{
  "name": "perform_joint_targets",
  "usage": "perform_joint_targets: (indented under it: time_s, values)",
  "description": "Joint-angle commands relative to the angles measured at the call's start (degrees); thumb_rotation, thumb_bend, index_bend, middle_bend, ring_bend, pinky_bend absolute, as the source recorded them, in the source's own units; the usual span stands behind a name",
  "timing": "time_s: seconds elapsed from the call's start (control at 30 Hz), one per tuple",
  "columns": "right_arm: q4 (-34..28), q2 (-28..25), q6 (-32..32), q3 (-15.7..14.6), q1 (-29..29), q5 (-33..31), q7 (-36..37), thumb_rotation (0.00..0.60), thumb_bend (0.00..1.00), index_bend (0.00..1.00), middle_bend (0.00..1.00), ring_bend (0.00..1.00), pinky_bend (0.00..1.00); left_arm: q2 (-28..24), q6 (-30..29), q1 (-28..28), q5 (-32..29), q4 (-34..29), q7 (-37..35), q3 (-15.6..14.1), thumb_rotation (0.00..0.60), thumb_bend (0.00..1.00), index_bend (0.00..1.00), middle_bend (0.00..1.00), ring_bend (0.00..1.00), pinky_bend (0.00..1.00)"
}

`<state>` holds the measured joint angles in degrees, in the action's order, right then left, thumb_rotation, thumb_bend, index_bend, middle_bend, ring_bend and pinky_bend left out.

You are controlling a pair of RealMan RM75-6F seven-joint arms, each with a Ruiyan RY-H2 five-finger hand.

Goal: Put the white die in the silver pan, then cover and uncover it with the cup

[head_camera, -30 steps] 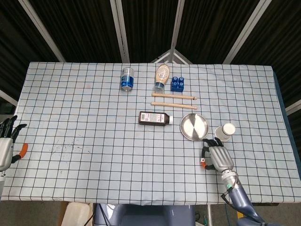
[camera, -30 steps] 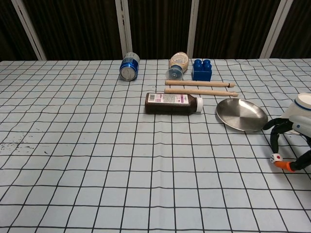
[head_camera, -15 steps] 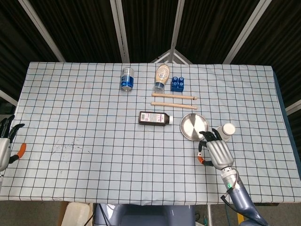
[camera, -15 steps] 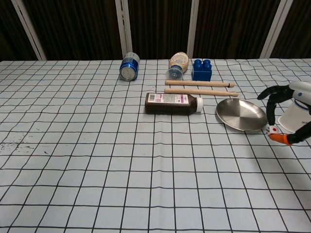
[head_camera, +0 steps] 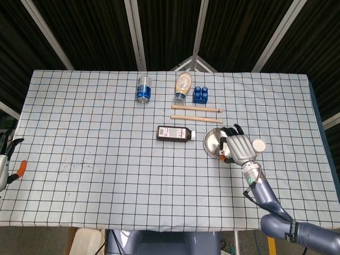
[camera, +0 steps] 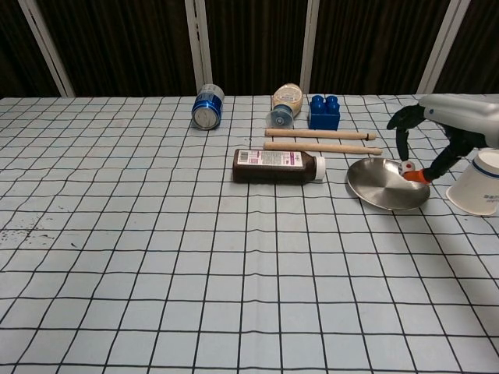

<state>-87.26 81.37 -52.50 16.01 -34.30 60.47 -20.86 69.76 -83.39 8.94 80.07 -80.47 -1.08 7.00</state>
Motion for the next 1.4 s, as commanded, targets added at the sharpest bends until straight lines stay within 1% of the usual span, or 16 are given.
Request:
perform_joint_targets:
  time_s: [0.03,0.23,0.57,0.7,0.97,1.4]
  values:
    - [6.2,2.0,4.9,1.6,-3.8,-3.3,0.9,0.6,0.38,0.61,0.19,0.16,0.0,-0.1,0.0,0.0,-0.2,0.1,-0.1,0.1,0.6,0.55,0.2,0.0,0.0,0.1]
    - [13.5,4.7,8.5,1.9,-6.6,-3.8,3.5,0.6,0.38,0.61,0.19,0.16,0.0,-0.2,0.2,-0.1,-0.8,0.3,-0.5,0.5,0.6,0.55,0.2,0.0,0.0,0.1]
    - [21.8,8.8,11.7,0.6,-8.6,-1.8,8.6,0.6,0.38,0.61,0.19,0.16,0.0,-0.4,-0.2,-0.4,-0.7,0.2,-1.0,0.4,0.6,0.55,0.21,0.0,0.0,0.1]
    - [23.7,10.0,12.4,-0.3,-9.0,-0.7,9.8,0.6,0.38,0.61,0.19,0.16,0.0,-0.5,-0.1,-0.5,-0.8,0.2,-1.2,0.4,0.6,0.55,0.21,0.0,0.0,0.1]
    - [27.7,11.8,14.1,-1.3,-10.1,-0.3,10.7,0.6,0.38,0.61,0.19,0.16,0.0,-0.7,-0.3,-0.7,-0.9,0.1,-1.3,0.4,0.6,0.55,0.21,0.0,0.0,0.1]
    - [33.0,13.1,15.3,-1.8,-11.0,0.2,13.2,0.6,0.38,0.61,0.19,0.16,0.0,-0.6,-0.1,-0.7,-1.2,0.4,-1.0,0.5,0.6,0.55,0.21,0.0,0.0,0.1]
